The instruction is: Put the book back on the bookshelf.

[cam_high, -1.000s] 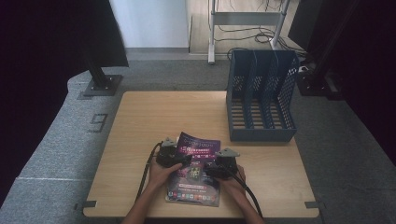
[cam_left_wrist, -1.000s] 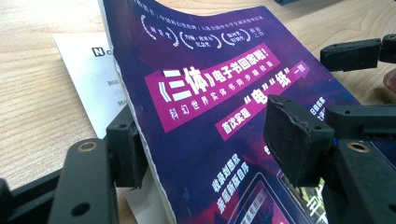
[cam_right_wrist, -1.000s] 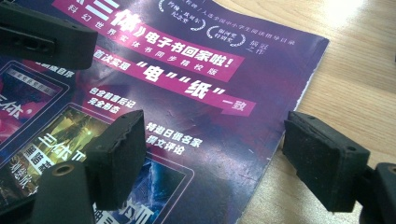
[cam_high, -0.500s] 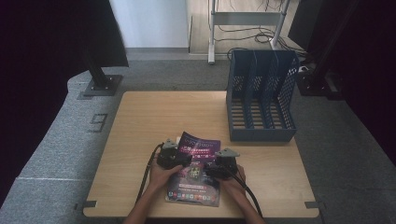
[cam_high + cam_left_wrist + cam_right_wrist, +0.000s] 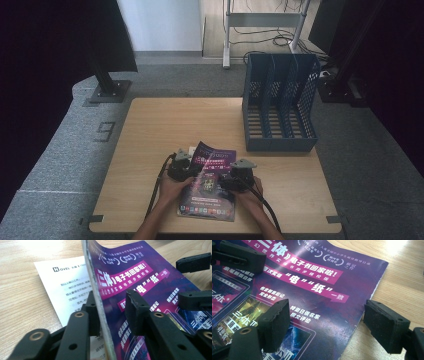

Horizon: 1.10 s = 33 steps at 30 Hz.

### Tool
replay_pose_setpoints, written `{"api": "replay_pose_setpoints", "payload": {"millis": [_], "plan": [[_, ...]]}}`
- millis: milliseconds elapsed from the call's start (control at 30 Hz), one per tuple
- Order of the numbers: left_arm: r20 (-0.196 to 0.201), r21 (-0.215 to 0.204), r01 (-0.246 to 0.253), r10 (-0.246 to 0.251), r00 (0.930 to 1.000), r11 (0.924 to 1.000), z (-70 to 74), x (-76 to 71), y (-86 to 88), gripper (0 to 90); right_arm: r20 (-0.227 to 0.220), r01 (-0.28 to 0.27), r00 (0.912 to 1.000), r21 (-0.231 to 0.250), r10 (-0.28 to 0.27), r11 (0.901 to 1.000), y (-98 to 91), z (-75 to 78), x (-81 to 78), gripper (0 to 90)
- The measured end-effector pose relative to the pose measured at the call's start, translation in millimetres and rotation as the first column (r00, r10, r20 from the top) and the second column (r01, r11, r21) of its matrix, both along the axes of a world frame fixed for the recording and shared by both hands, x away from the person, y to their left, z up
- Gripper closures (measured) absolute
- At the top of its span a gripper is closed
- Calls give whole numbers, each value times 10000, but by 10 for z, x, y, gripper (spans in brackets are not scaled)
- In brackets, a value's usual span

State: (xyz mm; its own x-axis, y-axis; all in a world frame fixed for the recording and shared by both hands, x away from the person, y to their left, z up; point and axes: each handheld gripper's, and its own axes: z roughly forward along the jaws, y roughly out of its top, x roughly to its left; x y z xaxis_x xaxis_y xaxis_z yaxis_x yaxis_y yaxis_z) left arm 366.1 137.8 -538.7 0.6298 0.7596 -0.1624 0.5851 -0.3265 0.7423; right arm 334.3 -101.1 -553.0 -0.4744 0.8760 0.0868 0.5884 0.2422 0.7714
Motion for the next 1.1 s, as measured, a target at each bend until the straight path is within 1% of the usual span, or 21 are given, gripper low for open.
{"api": "replay_pose_setpoints", "payload": {"millis": [33,133,167,300,433,633,767,1100], "plan": [[80,-32,27,-27,10000,10000,8,-6,1,723,0,0,10000,-1,0,10000,0,0,0,209],[113,-64,59,-59,9999,10000,18,-14,1,781,-1,0,10000,4,0,10000,0,0,0,209],[151,-78,77,-76,9999,9999,23,-16,1,781,-1,0,10000,4,0,10000,0,0,0,209],[205,-132,126,-123,9997,9998,35,-27,0,827,-4,-1,10000,2,1,10000,0,0,0,209],[314,-292,240,-231,9992,9993,58,-45,0,872,-3,1,10000,-8,-1,10000,0,0,-1,209],[450,-417,312,-293,9986,9986,79,-63,1,880,-17,7,10000,11,-7,10000,0,0,-1,209],[611,-444,408,-380,9974,9982,104,-81,-1,882,-22,9,10000,17,-9,10000,0,0,0,209],[822,-767,545,-482,9954,9956,148,-111,7,883,37,-55,10000,-27,55,10000,1,2,-2,209]]}}
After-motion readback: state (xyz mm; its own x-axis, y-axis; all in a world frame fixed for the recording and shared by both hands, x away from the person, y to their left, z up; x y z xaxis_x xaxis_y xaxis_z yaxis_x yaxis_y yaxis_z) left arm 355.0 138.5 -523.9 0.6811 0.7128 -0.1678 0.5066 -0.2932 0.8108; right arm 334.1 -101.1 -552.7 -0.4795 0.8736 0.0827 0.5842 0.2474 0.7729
